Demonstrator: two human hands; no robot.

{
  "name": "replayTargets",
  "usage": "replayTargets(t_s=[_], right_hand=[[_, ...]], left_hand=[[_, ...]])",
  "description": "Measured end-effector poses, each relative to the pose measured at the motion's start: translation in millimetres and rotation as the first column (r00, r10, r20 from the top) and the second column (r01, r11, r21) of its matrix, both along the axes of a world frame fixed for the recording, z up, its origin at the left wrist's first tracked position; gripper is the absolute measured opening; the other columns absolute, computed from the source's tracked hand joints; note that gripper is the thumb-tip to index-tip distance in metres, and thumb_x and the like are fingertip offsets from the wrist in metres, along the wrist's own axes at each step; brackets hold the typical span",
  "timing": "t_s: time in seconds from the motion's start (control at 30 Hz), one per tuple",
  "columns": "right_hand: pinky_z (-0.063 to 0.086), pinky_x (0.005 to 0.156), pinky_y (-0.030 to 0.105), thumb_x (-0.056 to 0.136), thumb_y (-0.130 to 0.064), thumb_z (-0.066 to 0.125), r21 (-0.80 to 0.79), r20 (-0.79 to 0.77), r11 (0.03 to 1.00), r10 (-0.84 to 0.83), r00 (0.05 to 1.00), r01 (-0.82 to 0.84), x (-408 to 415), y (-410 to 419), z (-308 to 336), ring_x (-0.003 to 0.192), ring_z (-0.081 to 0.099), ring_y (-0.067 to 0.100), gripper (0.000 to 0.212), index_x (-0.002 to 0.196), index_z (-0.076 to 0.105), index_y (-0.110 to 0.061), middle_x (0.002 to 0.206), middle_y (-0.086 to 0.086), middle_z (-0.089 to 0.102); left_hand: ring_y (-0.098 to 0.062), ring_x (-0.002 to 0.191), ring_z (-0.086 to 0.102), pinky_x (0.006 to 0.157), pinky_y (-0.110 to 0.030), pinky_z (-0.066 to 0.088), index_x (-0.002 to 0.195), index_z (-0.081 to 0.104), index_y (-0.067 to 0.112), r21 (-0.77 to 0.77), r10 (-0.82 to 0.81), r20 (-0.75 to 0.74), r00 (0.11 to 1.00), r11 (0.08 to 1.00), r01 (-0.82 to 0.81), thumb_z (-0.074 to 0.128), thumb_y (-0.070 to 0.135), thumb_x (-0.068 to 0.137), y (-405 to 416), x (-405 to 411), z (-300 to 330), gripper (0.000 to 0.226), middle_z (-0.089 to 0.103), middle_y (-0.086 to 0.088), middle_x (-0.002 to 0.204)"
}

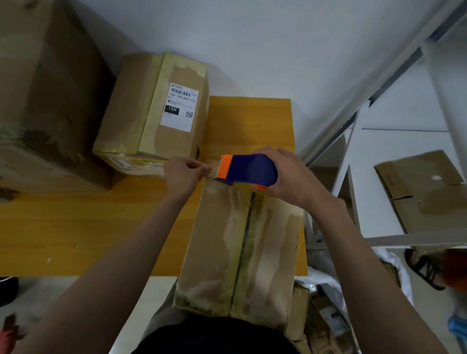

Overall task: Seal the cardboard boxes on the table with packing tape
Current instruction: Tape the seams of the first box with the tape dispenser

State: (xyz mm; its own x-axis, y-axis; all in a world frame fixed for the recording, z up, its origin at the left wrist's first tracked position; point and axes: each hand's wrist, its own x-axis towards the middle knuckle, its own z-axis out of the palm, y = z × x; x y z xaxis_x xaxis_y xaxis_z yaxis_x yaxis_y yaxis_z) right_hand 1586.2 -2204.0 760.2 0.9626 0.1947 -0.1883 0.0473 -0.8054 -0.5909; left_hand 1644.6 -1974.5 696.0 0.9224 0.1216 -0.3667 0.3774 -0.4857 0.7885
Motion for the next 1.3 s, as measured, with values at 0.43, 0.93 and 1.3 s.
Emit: replayTargets(t_s=[0.43, 0.93, 1.3], right_hand=[[0.050, 0.091, 0.042, 0.082, -0.032, 0.084, -0.143, 0.063, 0.990, -0.011, 0.998, 0.020, 10.3, 9.8, -9.2, 0.113, 0.052, 0.028, 0.085, 0.153, 0.037, -0.025, 0.122, 0.008, 0.054], [0.042, 0.077, 0.012, 0.080, -0.008, 0.083, 0.411, 0.132, 0.799, -0.528, 0.839, 0.439, -28.7, 0.5, -59.6, 0.100, 0.053, -0.002, 0.052, 0.116, 0.050, -0.026, 0.110, -0.012, 0.055], [0.040, 0.077, 0.013, 0.075, 0.000, 0.081, 0.371, 0.245, 0.825, -0.530, 0.812, 0.426, -20.4, -2.4, -57.6, 0.095, 0.048, 0.003, 0.043, 0.112, 0.060, -0.008, 0.106, -0.003, 0.058]], left_hand=[[-0.013, 0.072, 0.071, 0.082, -0.043, 0.060, 0.066, 0.074, 0.027, 0.024, -0.030, -0.074, 0.997, 0.999, 0.032, 0.085, 0.032, 0.075, 1.1, 7.1, -22.9, 0.015, 0.072, 0.005, 0.067], [-0.022, 0.086, 0.070, 0.083, -0.043, 0.059, 0.073, 0.074, 0.015, 0.036, 0.008, -0.164, 0.986, 0.999, -0.003, 0.080, 0.034, 0.083, -7.2, 12.0, -32.3, 0.022, 0.071, -0.004, 0.079], [-0.023, 0.085, 0.067, 0.073, -0.036, 0.053, 0.095, 0.079, 0.006, 0.198, -0.118, -0.102, 0.988, 0.971, 0.136, 0.070, 0.034, 0.093, -14.5, 11.8, -37.4, 0.030, 0.072, -0.010, 0.086]])
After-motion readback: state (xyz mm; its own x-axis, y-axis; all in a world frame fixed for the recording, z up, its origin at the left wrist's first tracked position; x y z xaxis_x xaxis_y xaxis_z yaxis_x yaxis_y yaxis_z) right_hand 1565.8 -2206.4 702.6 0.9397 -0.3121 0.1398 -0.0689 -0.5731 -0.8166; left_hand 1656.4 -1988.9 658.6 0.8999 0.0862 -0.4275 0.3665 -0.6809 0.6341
